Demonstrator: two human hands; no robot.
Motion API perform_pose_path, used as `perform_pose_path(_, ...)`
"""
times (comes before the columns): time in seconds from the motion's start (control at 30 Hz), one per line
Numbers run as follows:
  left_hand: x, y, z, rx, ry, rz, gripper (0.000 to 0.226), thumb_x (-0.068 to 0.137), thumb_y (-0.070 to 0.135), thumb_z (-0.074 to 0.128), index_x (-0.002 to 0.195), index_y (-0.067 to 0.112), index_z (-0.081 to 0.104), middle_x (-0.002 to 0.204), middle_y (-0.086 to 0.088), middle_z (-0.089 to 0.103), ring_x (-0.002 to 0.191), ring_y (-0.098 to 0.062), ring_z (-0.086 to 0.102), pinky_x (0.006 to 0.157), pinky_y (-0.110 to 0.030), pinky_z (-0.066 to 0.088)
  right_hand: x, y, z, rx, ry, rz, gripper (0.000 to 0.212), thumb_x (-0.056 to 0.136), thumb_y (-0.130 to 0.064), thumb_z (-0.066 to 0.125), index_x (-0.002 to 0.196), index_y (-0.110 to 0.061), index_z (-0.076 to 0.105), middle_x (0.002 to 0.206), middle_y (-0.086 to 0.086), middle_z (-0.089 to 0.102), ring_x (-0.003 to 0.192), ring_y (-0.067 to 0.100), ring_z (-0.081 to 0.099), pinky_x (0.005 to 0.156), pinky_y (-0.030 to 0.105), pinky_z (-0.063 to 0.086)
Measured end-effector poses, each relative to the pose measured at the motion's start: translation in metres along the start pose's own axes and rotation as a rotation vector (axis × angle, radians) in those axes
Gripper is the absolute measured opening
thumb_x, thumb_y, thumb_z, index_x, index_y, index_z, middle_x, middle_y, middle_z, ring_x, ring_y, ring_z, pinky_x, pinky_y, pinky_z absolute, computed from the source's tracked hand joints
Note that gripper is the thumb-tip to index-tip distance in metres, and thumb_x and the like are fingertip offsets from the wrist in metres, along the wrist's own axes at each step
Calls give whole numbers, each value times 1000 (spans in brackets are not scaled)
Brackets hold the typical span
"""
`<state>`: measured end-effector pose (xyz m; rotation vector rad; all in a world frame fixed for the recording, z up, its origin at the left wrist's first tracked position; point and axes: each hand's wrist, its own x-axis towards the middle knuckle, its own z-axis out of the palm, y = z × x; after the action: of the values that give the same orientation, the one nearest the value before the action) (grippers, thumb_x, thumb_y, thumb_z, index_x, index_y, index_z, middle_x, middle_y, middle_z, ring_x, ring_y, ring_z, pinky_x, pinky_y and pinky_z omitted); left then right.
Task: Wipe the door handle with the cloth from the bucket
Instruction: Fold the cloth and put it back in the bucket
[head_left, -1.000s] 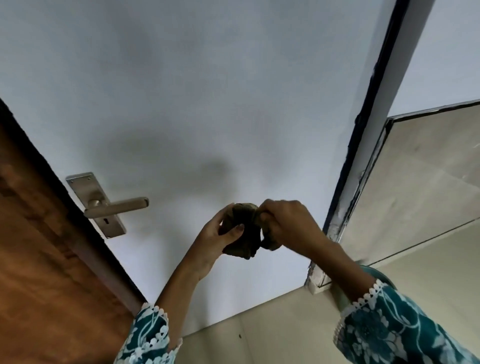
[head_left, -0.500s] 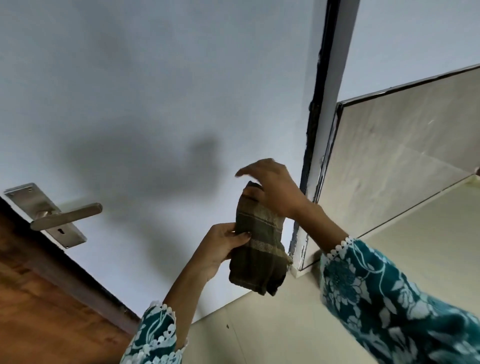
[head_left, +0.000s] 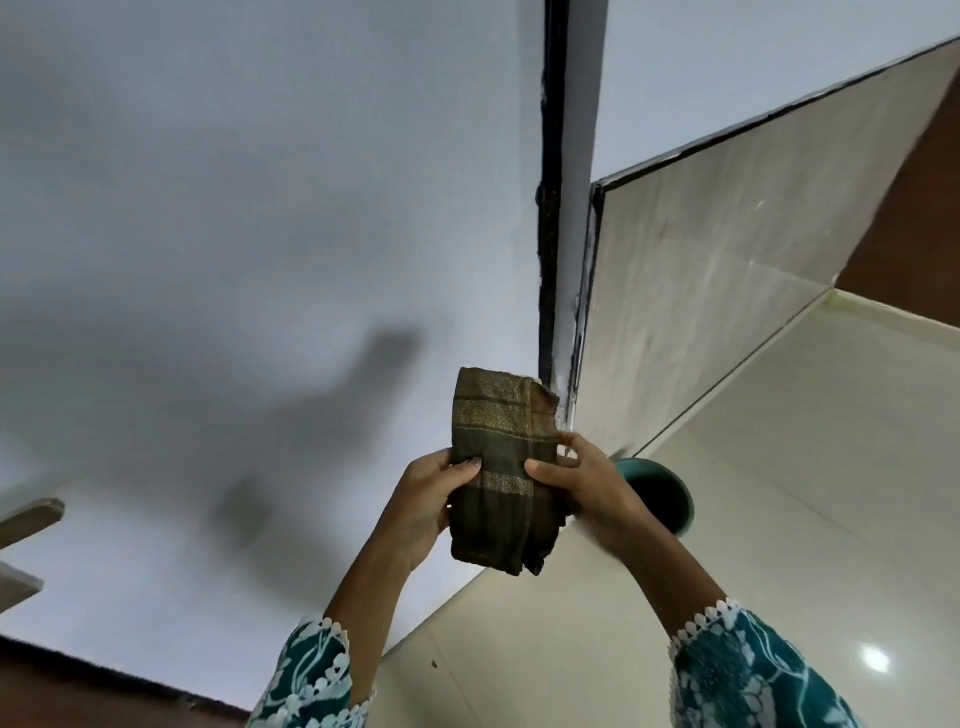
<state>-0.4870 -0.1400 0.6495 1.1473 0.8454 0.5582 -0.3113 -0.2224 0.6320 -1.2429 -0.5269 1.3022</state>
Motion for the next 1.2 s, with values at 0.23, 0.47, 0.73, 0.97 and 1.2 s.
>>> perform_pose_path(0.23, 32, -8, 24, 155, 220, 27, 49, 83, 15, 71, 123, 25, 45, 99, 0, 64, 88, -14, 67, 72, -26, 58, -2, 3, -10, -593, 233, -347, 73, 79, -26, 72, 132, -32, 22, 111, 0, 67, 98, 17, 67, 78, 29, 58)
perform_pose_path(0.47, 65, -20, 59, 629, -101, 282, 71, 76, -2, 73, 136, 20, 44, 117, 0, 64, 104, -12, 61, 84, -15, 49, 9, -4, -58, -1165, 301, -302, 58, 73, -31, 74, 126, -25, 52, 118, 4, 58, 106, 20, 54, 90, 29, 45)
perform_pose_path(0.73, 134, -38, 134, 955, -134, 409, 48, 64, 28, 85, 104, 18, 61, 108, 7, 48, 98, -8, 47, 75, -9, 39, 45, -65, -170, -1187, 101, -140, 33, 56, -46, 76, 81, -26, 69, 91, -2, 51, 90, 14, 44, 70, 24, 36)
perform_pose_path(0.97, 243, -77, 246, 115, -16, -164, 37, 78, 1, 72, 112, 2, 60, 108, -20, 69, 99, -33, 67, 82, -46, 56, 121, -79, -309, -186, 43, 198, 41, 75, -17, 73, 112, -2, 61, 108, 24, 67, 98, 36, 65, 83, 40, 56)
perform_pose_path(1.2, 306, -165, 309, -65, 189, -399, 31, 82, -9, 62, 112, -5, 58, 105, -23, 68, 98, -37, 65, 85, -49, 53, 188, -16, -410, -139, 74, 419, 34, 77, 2, 68, 108, -12, 67, 104, 13, 71, 99, 29, 66, 85, 40, 53)
